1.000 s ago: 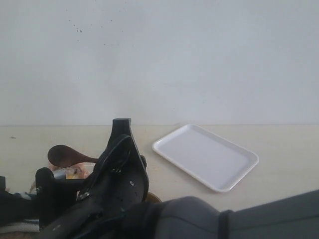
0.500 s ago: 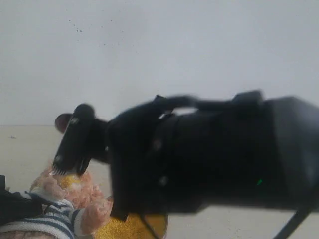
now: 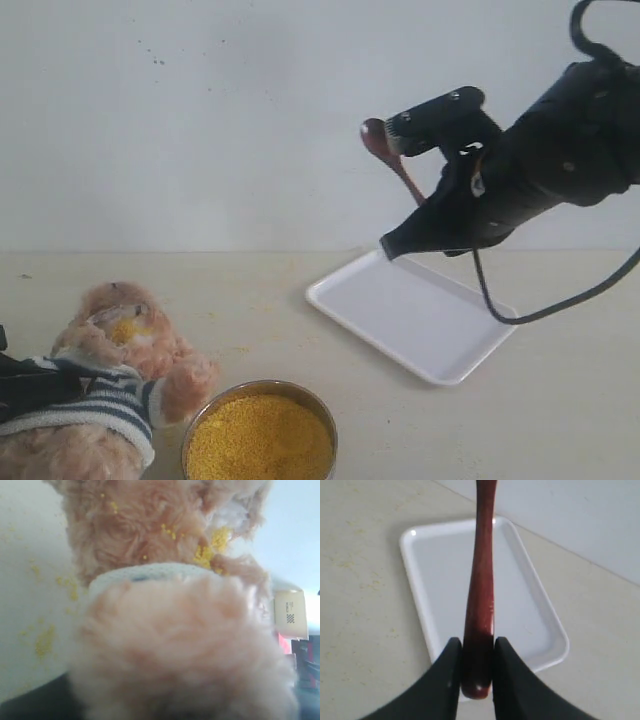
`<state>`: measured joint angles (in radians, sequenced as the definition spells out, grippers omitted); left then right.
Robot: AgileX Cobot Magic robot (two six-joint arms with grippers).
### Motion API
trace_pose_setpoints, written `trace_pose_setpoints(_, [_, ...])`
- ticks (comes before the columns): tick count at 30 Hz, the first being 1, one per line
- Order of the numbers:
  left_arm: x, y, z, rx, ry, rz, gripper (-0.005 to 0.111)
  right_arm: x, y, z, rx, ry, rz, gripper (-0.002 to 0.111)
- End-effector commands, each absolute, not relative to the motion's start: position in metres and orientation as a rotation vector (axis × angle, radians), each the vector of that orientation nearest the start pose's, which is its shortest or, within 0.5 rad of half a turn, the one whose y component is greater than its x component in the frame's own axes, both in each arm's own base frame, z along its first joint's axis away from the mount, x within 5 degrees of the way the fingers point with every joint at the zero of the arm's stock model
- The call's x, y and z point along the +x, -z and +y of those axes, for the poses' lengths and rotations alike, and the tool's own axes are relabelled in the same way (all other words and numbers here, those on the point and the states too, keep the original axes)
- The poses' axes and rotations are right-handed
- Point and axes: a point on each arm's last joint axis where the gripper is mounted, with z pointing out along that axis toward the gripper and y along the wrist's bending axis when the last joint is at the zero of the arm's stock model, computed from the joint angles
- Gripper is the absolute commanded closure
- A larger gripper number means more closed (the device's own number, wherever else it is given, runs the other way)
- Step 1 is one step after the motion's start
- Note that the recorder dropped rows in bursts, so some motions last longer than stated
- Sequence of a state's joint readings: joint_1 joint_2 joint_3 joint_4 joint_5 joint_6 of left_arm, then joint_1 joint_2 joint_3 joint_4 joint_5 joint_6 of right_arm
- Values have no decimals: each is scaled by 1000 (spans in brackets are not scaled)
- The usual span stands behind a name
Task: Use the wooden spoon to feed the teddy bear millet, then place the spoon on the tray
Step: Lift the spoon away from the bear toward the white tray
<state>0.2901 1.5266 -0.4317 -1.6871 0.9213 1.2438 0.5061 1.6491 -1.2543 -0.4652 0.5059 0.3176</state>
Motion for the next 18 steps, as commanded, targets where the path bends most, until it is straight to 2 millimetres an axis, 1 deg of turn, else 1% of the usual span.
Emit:
trace_pose_setpoints(1, [232,-169,-5,-494,1186,2195,103,345,-275,129,-550,134,2369,109])
trace_pose_setpoints(4, [235,-170,-5,-499,1210,2189,103,352,-265,119,-611,235,2468,109])
trace_pose_setpoints(6, [236,-168,-5,-501,1232,2190,103,359,-260,119,-674,278,2510,109])
trace_pose_setpoints(7, [237,-167,-5,-504,1233,2192,103,362,-260,120,-694,288,2519,109])
trace_pose_setpoints(10, [240,-166,-4,-504,1242,2192,103,379,-265,128,-728,282,2527,109])
trace_pose_setpoints(14, [250,-173,-3,-449,1262,2160,103,406,-279,139,-707,244,2507,109])
trace_pose_setpoints(16, [253,-175,-2,-436,1259,2150,103,418,-280,147,-714,193,2500,109])
trace_pose_setpoints(18, [255,-179,-2,-418,1274,2135,103,428,-271,154,-717,162,2503,109])
